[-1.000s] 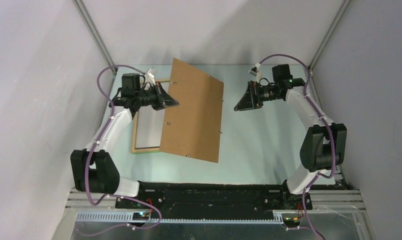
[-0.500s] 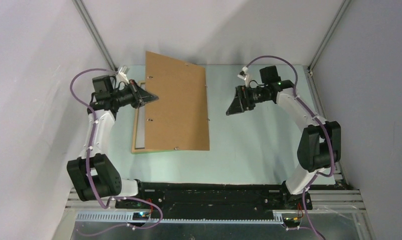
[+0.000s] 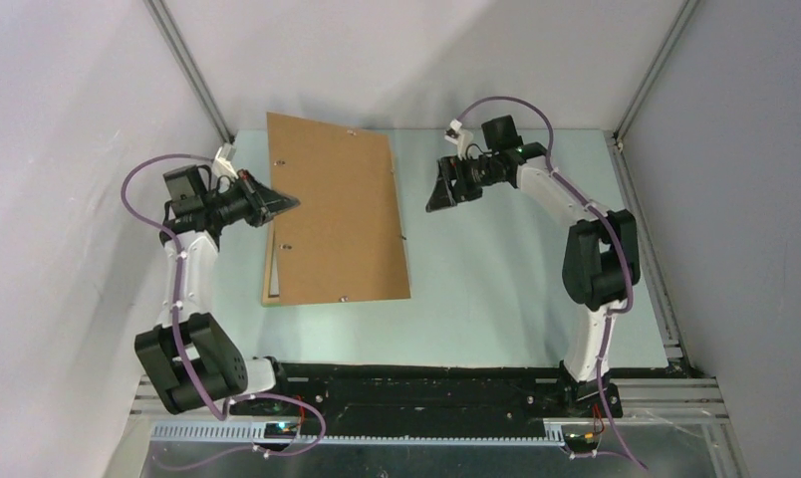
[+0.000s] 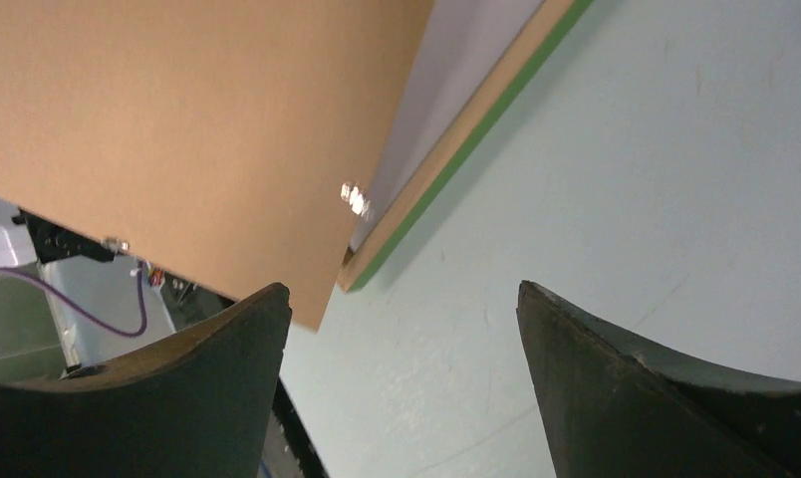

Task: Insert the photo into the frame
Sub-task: Turn over the photo frame item at the center of the board, then adjust the photo frame item.

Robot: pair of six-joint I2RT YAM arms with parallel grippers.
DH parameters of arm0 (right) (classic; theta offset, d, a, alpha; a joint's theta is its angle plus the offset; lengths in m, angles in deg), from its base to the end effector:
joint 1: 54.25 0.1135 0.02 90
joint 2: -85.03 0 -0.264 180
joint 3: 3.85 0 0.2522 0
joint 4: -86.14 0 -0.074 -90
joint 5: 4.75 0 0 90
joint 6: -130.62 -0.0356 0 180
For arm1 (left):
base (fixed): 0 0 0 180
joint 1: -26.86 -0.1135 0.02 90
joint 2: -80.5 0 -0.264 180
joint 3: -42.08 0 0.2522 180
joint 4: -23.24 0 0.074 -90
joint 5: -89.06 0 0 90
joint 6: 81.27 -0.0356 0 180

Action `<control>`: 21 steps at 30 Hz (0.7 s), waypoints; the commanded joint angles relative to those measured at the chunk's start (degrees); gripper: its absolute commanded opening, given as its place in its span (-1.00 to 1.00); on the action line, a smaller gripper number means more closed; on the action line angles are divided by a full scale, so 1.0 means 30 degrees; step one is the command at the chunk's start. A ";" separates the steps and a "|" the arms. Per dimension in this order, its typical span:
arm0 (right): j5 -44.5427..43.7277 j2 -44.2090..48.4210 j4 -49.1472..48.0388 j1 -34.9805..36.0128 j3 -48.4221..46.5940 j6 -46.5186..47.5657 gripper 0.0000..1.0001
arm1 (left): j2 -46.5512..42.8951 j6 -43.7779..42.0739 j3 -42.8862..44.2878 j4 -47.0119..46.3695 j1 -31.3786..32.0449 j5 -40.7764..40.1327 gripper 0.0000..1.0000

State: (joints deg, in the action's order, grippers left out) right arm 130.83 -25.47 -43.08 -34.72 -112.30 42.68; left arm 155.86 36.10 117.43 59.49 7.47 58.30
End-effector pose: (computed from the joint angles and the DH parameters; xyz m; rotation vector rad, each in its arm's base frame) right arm 0.3913 0.1658 0.2729 -0.7820 2.2924 1.1184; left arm 0.2741 0.0640 0.3143 -0.2645 2.0622 -1.2035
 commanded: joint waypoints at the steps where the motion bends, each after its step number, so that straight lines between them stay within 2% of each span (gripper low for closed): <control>1: -0.0581 -0.1620 -0.0896 0.0319 -0.2825 -0.0381 0.78 | -0.1899 0.0011 -0.0300 -0.0697 -0.0004 0.2064 -1.00; 9: -0.0690 -0.3565 -0.0882 0.0705 -0.5418 -0.0215 0.86 | -0.3548 0.0014 -0.1509 -0.0720 0.0110 0.3025 -1.00; 21: -0.0566 -0.4080 -0.0207 0.1635 -0.7219 0.0802 0.87 | -0.4731 -0.0043 -0.2082 -0.0714 0.1192 0.2823 -1.00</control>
State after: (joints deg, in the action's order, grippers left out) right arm 128.98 -37.47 -43.93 -30.64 -130.47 43.27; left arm 144.08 36.04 110.89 59.86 10.22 62.87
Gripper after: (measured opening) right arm 0.934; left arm 0.018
